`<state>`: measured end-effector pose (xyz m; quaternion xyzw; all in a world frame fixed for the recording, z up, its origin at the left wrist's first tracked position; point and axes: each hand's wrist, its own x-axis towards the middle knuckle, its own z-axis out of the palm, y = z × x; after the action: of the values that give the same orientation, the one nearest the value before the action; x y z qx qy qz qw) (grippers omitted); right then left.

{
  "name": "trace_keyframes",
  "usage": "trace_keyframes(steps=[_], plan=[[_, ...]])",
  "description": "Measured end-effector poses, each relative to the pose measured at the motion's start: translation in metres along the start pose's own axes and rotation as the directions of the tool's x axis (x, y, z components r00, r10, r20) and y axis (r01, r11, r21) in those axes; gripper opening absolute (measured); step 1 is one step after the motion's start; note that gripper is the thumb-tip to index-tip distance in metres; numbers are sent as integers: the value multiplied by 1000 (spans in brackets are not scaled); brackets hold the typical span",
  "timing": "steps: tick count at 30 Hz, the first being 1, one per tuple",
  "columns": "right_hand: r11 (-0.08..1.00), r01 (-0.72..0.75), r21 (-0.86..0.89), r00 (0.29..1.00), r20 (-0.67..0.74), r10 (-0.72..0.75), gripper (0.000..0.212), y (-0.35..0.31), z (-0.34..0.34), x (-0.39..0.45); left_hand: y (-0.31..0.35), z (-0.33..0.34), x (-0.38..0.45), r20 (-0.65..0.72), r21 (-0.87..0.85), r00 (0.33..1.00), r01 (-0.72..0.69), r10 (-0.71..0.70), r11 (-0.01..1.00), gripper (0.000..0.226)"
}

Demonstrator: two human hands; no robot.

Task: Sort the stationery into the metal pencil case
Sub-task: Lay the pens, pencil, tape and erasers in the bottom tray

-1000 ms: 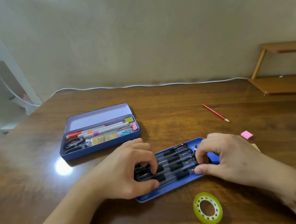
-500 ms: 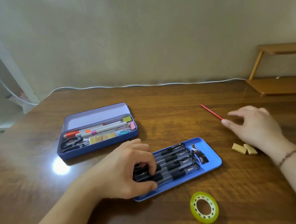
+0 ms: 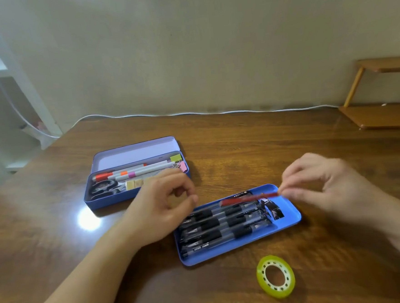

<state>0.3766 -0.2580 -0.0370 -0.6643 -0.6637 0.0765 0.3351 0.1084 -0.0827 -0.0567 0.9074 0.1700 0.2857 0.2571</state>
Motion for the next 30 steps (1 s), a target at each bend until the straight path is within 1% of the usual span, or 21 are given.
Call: trace_keyframes(steps=[1, 3, 6, 10, 11, 13, 15, 17, 18, 20, 21, 23, 24, 25, 26, 27, 28, 29, 30], plan=[[999, 45, -18, 995, 93, -44, 21, -6, 6, -1, -1, 0, 1, -48, -10, 998, 26, -27, 1000, 10], [984, 136, -118, 971, 213, -108, 22, -14, 18, 0, -3, -1, 1, -83, -9, 995, 47, -48, 999, 10], [958, 215, -192, 953, 255, -163, 22, -20, 25, -1, -2, 0, 0, -35, 12, 999, 18, -18, 1000, 10], [945, 223, -241, 946, 288, -150, 28, -23, 27, -3, 3, 1, 0, 77, 3, 996, -42, 42, 999, 7], [942, 221, -253, 947, 288, -144, 31, -26, 26, -3, 4, 1, -1, 121, 20, 991, -61, 58, 998, 11], [936, 206, -284, 948, 296, -119, 36, -36, 19, -6, 8, 1, -2, 230, 58, 970, -96, 80, 994, 26], [920, 218, -325, 936, 337, -103, 45, -49, 12, -13, 12, 1, -3, 327, 94, 940, -135, 98, 986, 42], [859, 291, -421, 923, 359, -136, 58, -65, 10, -23, 16, 2, -3, 374, 127, 920, -171, 112, 977, 52], [820, 324, -471, 919, 363, -154, 61, -71, 13, -28, 18, 3, -3, 381, 137, 917, -182, 118, 974, 55], [759, 377, -531, 905, 387, -179, 57, -73, 26, -33, 19, 4, -3, 390, 152, 912, -197, 125, 969, 58], [745, 395, -538, 896, 404, -183, 52, -73, 31, -33, 19, 5, -3, 395, 156, 910, -202, 126, 967, 59], [785, 366, -500, 880, 461, -116, 44, -80, 31, -31, 17, 4, -3, 401, 161, 907, -206, 127, 965, 63], [835, 317, -449, 877, 475, -77, 41, -79, 25, -29, 17, 4, -4, 404, 166, 906, -207, 125, 964, 65], [881, 217, -421, 896, 445, -8, 43, -77, 15, -27, 17, 5, -4, 408, 169, 904, -208, 123, 964, 67], [903, 128, -410, 925, 377, 40, 49, -74, 5, -23, 17, 5, -4, 413, 171, 903, -209, 123, 963, 68], [903, 85, -422, 951, 304, 52, 51, -66, -2, -19, 17, 5, -4, 415, 171, 901, -212, 125, 962, 69], [898, 43, -438, 979, 197, 50, 49, -55, -5, -15, 17, 5, -4, 417, 168, 900, -214, 127, 962, 70], [894, 5, -448, 992, 113, 52, 45, -45, -5, -11, 17, 5, -4, 419, 162, 899, -213, 128, 964, 70], [893, -24, -449, 995, 79, 66, 43, -36, -3, -7, 18, 5, -4, 421, 154, 898, -210, 128, 965, 70]])
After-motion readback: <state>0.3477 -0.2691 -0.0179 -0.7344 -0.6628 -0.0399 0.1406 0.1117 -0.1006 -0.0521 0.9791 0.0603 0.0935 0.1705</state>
